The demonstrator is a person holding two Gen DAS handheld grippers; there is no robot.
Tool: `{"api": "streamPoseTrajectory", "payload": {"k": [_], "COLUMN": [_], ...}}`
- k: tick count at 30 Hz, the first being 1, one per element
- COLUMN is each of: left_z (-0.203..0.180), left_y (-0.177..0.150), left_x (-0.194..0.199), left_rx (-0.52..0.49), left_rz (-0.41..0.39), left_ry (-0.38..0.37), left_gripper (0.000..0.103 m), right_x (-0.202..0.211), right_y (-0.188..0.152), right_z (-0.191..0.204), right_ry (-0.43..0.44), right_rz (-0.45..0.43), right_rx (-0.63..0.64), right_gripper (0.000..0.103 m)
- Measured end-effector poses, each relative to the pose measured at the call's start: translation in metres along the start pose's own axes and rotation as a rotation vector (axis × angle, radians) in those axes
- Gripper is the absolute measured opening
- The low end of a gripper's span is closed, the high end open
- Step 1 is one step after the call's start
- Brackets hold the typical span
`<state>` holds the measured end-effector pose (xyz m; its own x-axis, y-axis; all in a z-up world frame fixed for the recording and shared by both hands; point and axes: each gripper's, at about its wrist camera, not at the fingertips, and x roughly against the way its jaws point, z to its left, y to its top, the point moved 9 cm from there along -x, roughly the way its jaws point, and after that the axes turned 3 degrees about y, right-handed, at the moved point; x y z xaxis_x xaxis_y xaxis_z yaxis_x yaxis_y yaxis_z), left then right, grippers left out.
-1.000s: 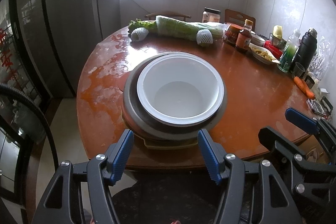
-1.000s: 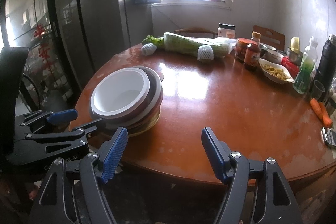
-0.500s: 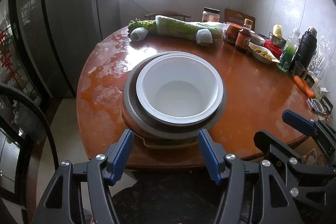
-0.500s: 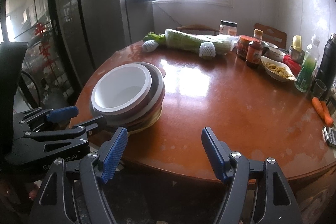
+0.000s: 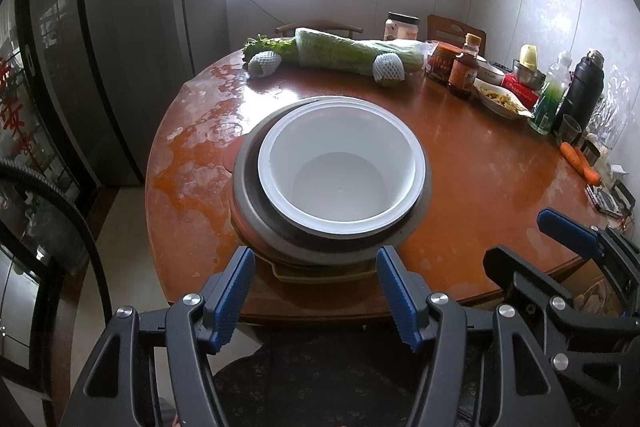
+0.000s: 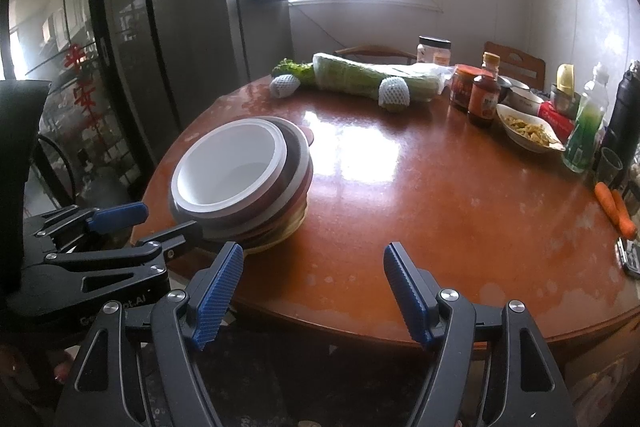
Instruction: Organize plates and bowls
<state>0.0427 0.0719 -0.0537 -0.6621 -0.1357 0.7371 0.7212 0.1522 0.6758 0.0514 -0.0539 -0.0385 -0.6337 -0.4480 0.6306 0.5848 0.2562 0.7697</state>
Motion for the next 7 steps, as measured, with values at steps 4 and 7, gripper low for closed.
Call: {"api": "streamPoseTrajectory", "payload": {"k": [4, 7], "left_z": [0.0003, 0.0016], "left_y": [-0.0011, -0.0017], "left_x": [-0.0032, -0.0063], "left_rx": [-0.001, -0.002], "left_rz": [0.004, 0.009], "left_ry": [0.006, 0.012], "left_gripper": [0.063, 0.063], "right_x": [-0.0003, -0.0023], "right_y": [-0.0006, -0.0012], "right_z": [-0.0002, -0.0005], "right_ry": [0.001, 0.004], "right_rz": [0.000, 0.003], "right_rx": [-0.004, -0.008], "right_gripper": [0.074, 0.074]}}
